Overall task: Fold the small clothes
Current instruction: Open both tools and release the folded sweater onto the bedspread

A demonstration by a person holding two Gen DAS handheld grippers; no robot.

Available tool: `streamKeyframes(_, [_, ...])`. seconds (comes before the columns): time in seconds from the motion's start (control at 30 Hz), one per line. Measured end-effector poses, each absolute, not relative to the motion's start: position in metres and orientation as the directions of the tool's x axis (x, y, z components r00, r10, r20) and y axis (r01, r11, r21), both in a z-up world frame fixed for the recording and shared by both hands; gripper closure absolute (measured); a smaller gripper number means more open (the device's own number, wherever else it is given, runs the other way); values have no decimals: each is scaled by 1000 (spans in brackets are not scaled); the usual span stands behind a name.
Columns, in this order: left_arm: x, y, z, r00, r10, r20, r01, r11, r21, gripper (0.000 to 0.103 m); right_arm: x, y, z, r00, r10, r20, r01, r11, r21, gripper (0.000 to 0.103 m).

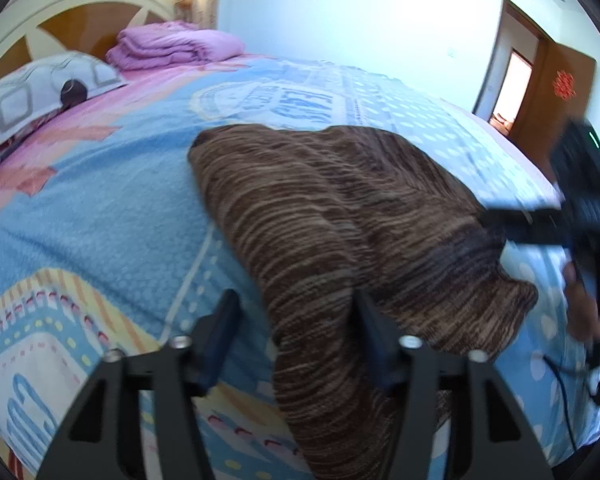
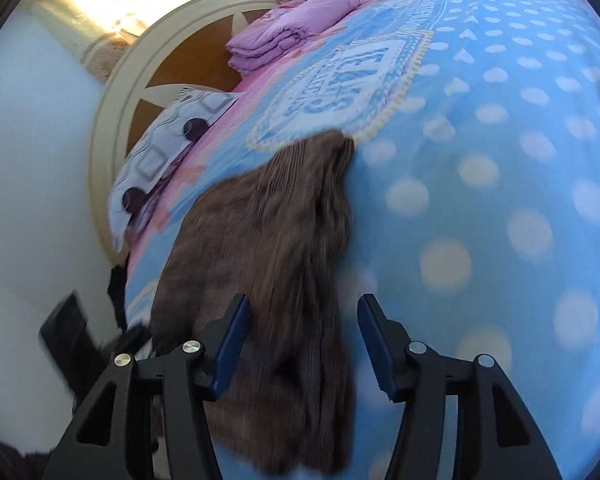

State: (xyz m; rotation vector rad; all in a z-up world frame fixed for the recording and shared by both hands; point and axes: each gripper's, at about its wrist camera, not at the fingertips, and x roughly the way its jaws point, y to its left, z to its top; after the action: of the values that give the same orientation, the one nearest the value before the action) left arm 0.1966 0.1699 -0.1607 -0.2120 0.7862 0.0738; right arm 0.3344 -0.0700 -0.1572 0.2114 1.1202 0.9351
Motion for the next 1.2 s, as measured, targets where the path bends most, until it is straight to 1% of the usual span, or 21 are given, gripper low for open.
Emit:
streamKeyframes(0.07, [196,174,-158,704,-19,-710,-159,970,-184,34,321,-76,-163,107,726,-679,-538,617,575,46])
streamKeyframes(0.17, [195,183,-151,722,-1,-691,-204,955,-215,25,309,-74,-168,103,725,-682,-558,609,564,46])
streamKeyframes(0.23, [199,188,-147,725,23,-688,-234,948,-215,13,304,-70,-168,109,724,-681,-576,605,550,48])
streamKeyframes(0.27, [201,188,-147,723,44,-690,-246,949,-197,11,303,-69,-169,109,714,-691,-579,611,540,69])
streamKeyframes(0.3, [204,189,-149,717,58,-695,-253,950,-182,10,301,-66,-170,109,693,-713,-581,626,520,84])
streamKeyframes(0.37, [209,189,-154,695,52,-717,-257,949,-181,9,296,-67,-166,116,689,-715,-589,627,510,89])
streamKeyframes(0.43, [209,187,-159,679,55,-732,-257,952,-166,8,289,-75,-154,137,683,-718,-598,635,489,91])
streamKeyframes(0.47, [209,184,-161,669,65,-741,-256,956,-146,5,286,-79,-149,142,673,-726,-595,644,481,91])
streamKeyframes(0.5, [210,179,-164,658,85,-748,-253,961,-114,0,283,-85,-148,137,662,-737,-586,654,478,91])
streamKeyframes(0.57, [209,172,-166,657,111,-746,-239,969,-66,0,286,-92,-164,121,623,-773,-551,690,469,91])
streamKeyframes(0.67, [208,169,-161,657,125,-743,-237,970,-47,0,293,-105,-176,109,683,-722,-501,665,553,91])
streamKeyframes(0.7, [206,170,-158,663,130,-738,-241,969,-46,0,290,-104,-172,137,677,-723,-515,672,532,88])
streamKeyframes(0.73, [202,172,-152,680,143,-719,-253,966,-47,0,286,-102,-165,177,658,-732,-533,689,491,82])
streamKeyframes(0.77, [197,175,-142,710,159,-686,-265,963,-50,0,281,-100,-156,237,625,-743,-547,718,430,70])
streamKeyframes(0.8, [194,178,-133,737,174,-653,-271,961,-51,0,275,-97,-143,315,599,-736,-565,742,362,67])
streamKeyframes(0.87, [196,183,-125,751,195,-630,-283,958,-41,0,268,-91,-120,383,616,-689,-602,732,320,66])
streamKeyframes(0.93, [204,190,-129,729,219,-648,-307,951,-25,0,261,-74,-100,414,650,-637,-657,698,285,66])
streamKeyframes(1.0, [209,194,-138,707,236,-666,-337,941,-24,0,257,-50,-95,358,692,-627,-732,625,272,64])
streamKeyframes(1.07, [213,201,-152,687,210,-695,-345,937,-57,0,264,-32,-106,320,685,-655,-741,612,277,64])
streamKeyframes(1.17, [215,206,-155,683,183,-708,-337,938,-83,0,288,-22,-148,352,534,-769,-657,726,204,66])
streamKeyframes(1.2, [217,205,-157,677,172,-715,-328,941,-84,0,289,-23,-154,349,553,-757,-655,721,224,66])
